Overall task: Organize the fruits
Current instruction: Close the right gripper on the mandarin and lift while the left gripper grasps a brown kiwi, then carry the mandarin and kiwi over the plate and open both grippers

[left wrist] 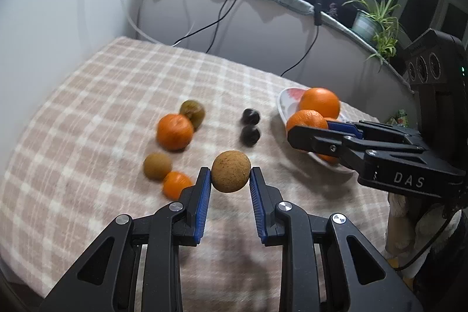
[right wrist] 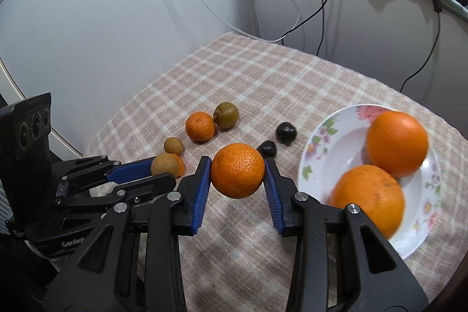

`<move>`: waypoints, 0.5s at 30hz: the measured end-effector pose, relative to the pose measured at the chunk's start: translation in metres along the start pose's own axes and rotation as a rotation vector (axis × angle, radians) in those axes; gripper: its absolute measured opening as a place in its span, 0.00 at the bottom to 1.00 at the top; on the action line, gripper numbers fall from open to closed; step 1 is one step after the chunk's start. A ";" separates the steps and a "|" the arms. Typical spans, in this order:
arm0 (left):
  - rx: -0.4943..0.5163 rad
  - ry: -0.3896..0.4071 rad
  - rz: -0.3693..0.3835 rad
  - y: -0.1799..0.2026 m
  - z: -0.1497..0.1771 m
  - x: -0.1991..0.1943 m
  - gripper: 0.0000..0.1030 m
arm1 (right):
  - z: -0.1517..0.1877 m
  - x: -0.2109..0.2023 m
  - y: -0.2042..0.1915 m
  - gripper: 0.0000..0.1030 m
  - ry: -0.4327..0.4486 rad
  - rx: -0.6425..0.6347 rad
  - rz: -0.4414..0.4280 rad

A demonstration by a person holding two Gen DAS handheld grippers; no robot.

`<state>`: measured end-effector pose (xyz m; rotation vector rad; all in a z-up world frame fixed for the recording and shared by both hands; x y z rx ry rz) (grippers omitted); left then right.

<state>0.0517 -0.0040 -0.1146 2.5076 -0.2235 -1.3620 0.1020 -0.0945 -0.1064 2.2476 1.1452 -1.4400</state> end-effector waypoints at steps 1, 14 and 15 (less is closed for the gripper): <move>0.009 0.003 0.004 0.004 -0.003 0.000 0.25 | 0.001 -0.003 0.002 0.37 0.006 0.003 0.003; 0.086 0.020 0.051 0.042 -0.032 0.013 0.25 | 0.013 -0.054 0.060 0.37 0.081 0.107 0.072; 0.089 0.019 0.054 0.044 -0.034 0.014 0.25 | 0.015 -0.058 0.067 0.37 0.087 0.119 0.082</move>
Point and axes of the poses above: each gripper's, at about its wrist camera, not at the fingertips, and x roughly the way its jaws point, y to its right, z to its underside, the point moved 8 cm from there along x, roughly the way its jaws point, and after that the axes turned 12 degrees about -y, right-handed, at the moved point
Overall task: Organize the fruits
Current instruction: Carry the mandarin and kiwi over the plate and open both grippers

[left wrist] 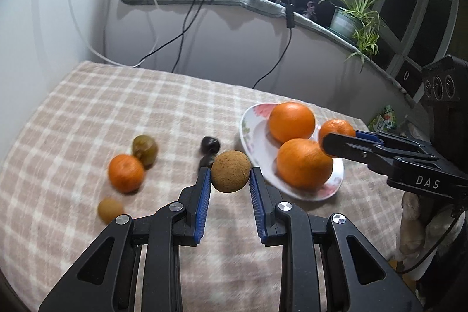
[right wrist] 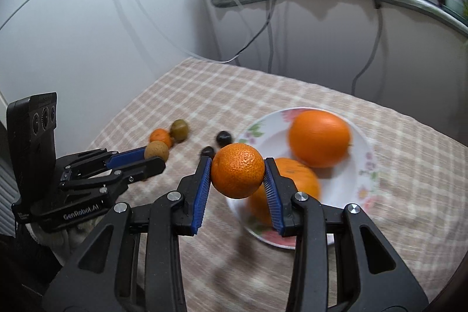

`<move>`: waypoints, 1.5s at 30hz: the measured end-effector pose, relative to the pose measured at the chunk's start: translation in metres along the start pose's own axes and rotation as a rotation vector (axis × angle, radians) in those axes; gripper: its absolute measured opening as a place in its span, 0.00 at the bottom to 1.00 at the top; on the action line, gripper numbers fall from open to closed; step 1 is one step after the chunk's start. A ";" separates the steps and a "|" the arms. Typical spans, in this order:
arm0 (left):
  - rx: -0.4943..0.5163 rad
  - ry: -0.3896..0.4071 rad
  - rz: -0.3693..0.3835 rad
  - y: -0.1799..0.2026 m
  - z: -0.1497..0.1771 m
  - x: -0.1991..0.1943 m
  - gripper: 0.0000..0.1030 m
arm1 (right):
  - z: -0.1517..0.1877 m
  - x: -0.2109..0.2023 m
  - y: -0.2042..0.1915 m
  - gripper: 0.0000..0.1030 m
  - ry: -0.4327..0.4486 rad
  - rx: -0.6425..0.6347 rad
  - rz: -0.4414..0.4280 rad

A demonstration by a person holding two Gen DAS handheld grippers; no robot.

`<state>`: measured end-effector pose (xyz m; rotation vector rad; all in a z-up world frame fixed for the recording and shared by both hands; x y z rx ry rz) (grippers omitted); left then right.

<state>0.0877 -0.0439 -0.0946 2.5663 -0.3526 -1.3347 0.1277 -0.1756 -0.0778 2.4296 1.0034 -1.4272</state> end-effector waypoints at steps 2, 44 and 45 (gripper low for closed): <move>0.010 -0.003 0.006 0.006 -0.005 0.005 0.25 | 0.001 -0.005 0.012 0.37 0.007 0.017 0.017; 0.082 -0.094 -0.026 0.037 -0.026 0.062 0.25 | 0.033 0.011 0.103 0.37 -0.052 0.152 0.065; 0.082 -0.094 -0.026 0.037 -0.026 0.062 0.25 | 0.033 0.011 0.103 0.37 -0.052 0.151 0.065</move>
Point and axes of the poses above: each gripper's, at about its wrist camera, not at the fingertips, and x roughly the way its jaws point, y to its right, z to its underside, the point moved 8 cm from there along x, roughly the way its jaws point, and after that the axes turned 12 degrees about -y, right-handed, at the moved point
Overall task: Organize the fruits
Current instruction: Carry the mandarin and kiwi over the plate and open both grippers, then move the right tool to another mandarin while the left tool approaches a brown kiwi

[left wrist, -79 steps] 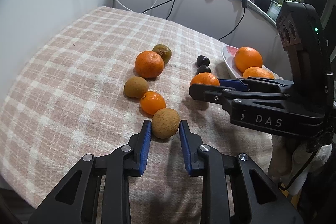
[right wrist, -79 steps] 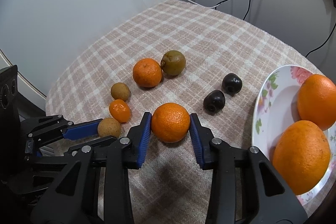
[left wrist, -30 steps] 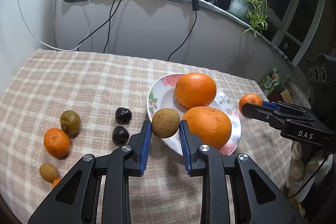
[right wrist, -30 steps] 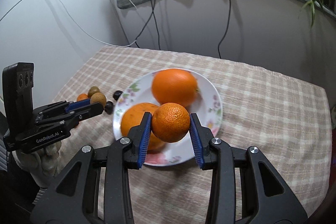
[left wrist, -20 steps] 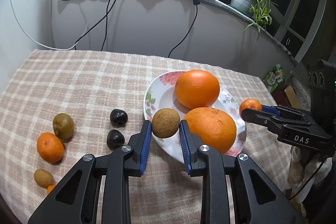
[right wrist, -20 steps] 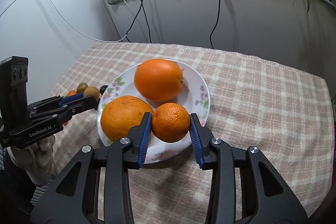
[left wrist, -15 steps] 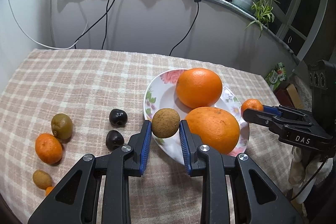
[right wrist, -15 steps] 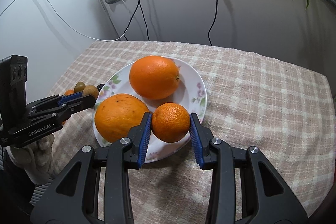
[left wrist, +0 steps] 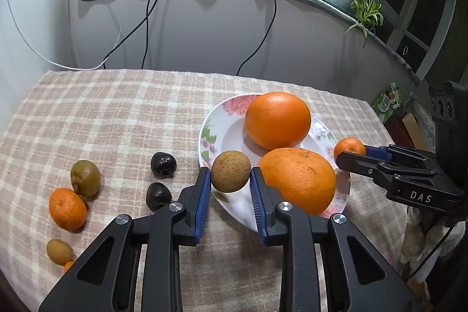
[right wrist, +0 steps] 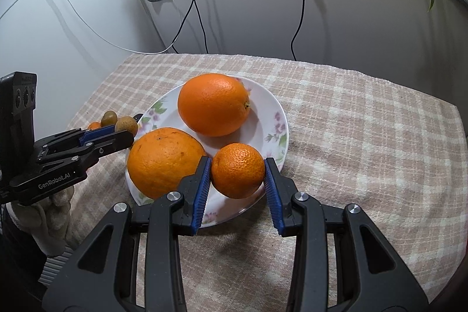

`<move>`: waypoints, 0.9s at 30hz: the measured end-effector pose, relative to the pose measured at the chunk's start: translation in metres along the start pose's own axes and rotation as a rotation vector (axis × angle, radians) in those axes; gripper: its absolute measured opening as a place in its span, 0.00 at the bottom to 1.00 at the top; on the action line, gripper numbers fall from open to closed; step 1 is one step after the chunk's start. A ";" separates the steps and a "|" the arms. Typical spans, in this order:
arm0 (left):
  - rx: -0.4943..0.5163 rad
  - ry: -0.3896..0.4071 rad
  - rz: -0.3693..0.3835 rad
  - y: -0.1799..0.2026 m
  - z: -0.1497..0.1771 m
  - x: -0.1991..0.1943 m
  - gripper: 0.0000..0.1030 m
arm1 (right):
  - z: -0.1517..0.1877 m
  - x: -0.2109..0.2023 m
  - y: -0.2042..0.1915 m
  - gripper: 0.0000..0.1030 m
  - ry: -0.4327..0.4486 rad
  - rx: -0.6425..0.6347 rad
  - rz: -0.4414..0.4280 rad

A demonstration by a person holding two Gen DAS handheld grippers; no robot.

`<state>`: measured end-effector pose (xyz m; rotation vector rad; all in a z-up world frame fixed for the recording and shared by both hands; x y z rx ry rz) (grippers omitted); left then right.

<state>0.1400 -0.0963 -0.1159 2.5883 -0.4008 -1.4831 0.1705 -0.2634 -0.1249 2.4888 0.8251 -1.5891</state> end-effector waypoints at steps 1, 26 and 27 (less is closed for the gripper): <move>0.001 0.000 0.000 0.000 0.000 0.000 0.25 | 0.000 0.000 0.000 0.37 0.000 -0.001 0.001; 0.010 -0.005 -0.022 0.005 0.001 -0.007 0.74 | -0.009 -0.019 -0.008 0.90 0.059 0.011 0.002; 0.011 -0.006 -0.022 0.006 0.002 -0.007 0.74 | -0.009 -0.019 -0.008 0.90 0.060 0.011 0.002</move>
Point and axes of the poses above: each gripper's, at about its wrist camera, not at the fingertips, and x roughly the way its jaws point, y to its right, z to its underside, the point moved 8 cm from there along x, roughly the way its jaws point, and after that the axes turned 12 degrees about -y, right-handed, at the moved point
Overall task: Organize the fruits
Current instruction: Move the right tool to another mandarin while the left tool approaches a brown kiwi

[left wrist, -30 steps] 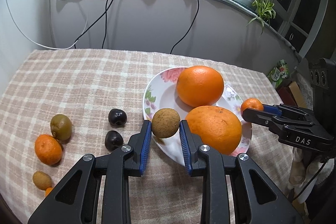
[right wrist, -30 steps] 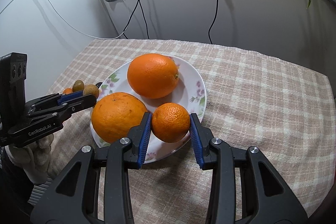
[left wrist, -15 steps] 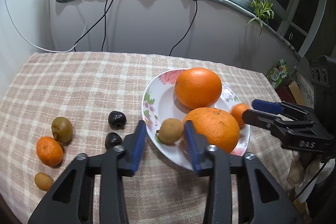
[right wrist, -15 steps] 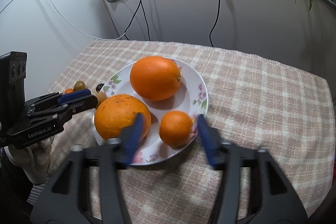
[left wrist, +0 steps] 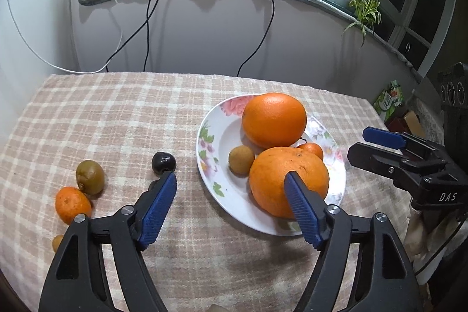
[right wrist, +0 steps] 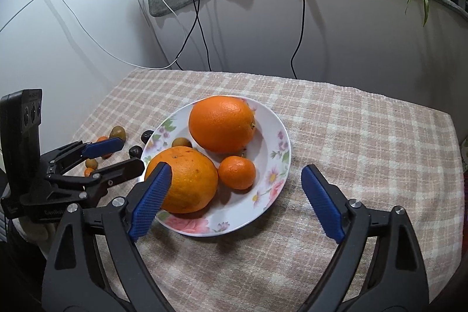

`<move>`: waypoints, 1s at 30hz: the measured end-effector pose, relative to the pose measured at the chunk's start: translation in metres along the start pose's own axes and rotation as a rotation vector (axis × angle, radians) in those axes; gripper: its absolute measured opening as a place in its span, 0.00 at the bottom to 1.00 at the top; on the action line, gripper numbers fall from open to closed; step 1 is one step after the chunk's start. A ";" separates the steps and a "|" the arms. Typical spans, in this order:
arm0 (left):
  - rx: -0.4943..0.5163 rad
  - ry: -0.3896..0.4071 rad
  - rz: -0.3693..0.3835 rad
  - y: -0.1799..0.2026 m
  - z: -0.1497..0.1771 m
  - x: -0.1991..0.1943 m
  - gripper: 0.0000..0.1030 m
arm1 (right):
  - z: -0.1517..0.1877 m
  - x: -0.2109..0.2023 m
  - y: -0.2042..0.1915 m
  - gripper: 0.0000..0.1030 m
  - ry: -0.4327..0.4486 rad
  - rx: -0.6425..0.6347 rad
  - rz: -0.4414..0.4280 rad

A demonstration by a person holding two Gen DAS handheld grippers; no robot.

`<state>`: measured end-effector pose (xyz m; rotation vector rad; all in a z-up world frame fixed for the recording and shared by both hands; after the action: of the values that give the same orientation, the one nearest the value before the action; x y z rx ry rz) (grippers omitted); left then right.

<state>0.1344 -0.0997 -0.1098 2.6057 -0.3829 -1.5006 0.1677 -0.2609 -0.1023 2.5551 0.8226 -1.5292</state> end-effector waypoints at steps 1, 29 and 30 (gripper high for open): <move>0.002 -0.001 -0.001 0.001 0.000 0.000 0.74 | 0.000 -0.001 0.000 0.90 0.001 -0.002 0.001; -0.096 0.027 -0.089 -0.064 0.025 -0.034 0.74 | -0.006 -0.001 -0.064 0.90 0.014 -0.113 -0.047; -0.108 0.031 -0.093 -0.070 0.028 -0.036 0.74 | -0.006 0.000 -0.069 0.90 0.012 -0.123 -0.054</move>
<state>0.1040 -0.0220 -0.1094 2.5915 -0.1744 -1.4624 0.1404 -0.1997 -0.0846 2.4771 0.9629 -1.4303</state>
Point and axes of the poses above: each gripper's, at about its wrist camera, not at the fingertips, and x roughly the way its jaws point, y to its right, z to its underside, the point moved 8 cm from there along x, roughly the way its jaws point, and after that the axes turned 12 degrees about -y, right-handed, at the moved point
